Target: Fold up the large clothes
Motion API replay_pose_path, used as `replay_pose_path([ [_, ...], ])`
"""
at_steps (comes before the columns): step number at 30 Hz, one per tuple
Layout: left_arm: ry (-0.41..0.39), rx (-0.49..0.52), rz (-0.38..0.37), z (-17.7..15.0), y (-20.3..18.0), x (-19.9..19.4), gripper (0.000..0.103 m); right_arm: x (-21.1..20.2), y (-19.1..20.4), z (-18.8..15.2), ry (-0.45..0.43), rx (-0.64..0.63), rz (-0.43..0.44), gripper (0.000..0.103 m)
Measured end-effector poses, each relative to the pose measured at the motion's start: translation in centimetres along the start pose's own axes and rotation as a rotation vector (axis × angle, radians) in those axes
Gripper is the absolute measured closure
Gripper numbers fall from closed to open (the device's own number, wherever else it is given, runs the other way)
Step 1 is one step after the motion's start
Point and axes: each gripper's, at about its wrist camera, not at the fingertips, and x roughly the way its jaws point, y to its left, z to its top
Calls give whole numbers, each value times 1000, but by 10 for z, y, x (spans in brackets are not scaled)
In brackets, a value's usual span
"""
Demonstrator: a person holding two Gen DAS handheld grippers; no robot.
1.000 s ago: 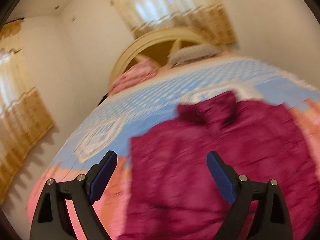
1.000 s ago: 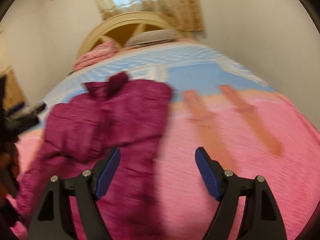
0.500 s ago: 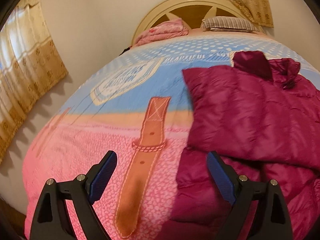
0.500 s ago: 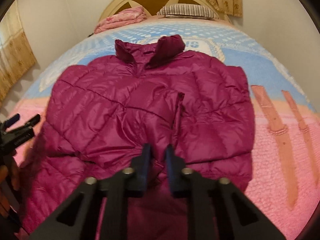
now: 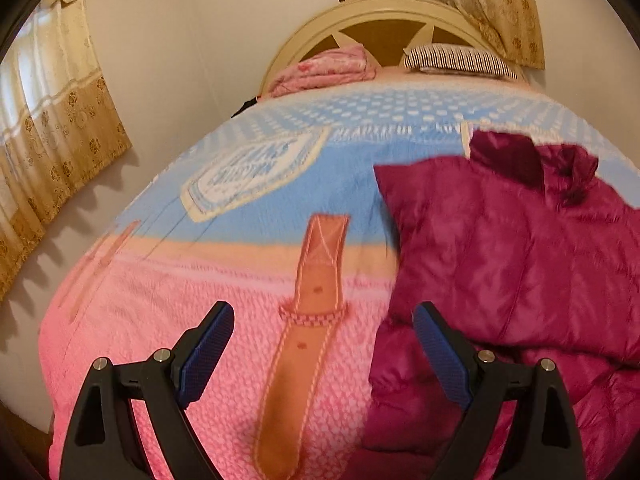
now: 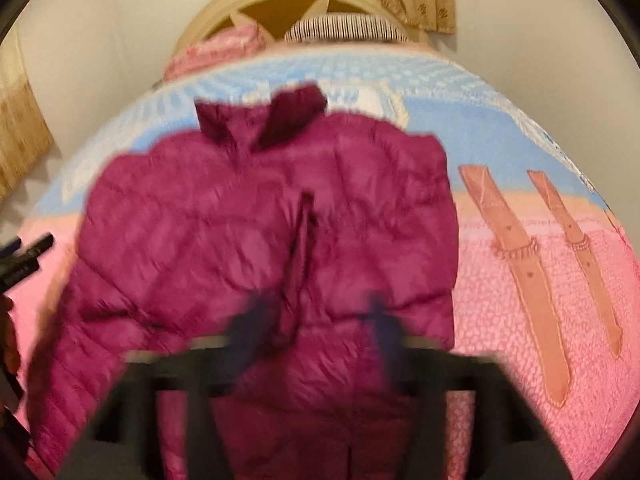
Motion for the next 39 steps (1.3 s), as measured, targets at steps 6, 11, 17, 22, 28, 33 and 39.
replay_pose_path([
  [6, 32, 4, 12, 1, -6, 11, 11, 20, 24, 14, 32, -17, 43, 42],
  [11, 78, 3, 2, -8, -4, 20, 11, 43, 28, 5, 103, -41, 67, 85],
  [17, 69, -17, -3, 6, 4, 16, 11, 30, 27, 2, 88, -124, -7, 72],
  [22, -5, -10, -70, 37, -18, -10, 11, -8, 18, 21, -65, -34, -53, 50],
  [28, -50, 29, -229, 74, -85, -12, 11, -6, 30, 45, -97, 12, 20, 84],
  [33, 42, 58, -154, 68, -116, 49, 11, 28, 36, 42, -35, 31, 69, 84],
  [39, 143, 18, -145, 34, -101, 104, 5, 62, 42, 24, -2, -6, 27, 84],
])
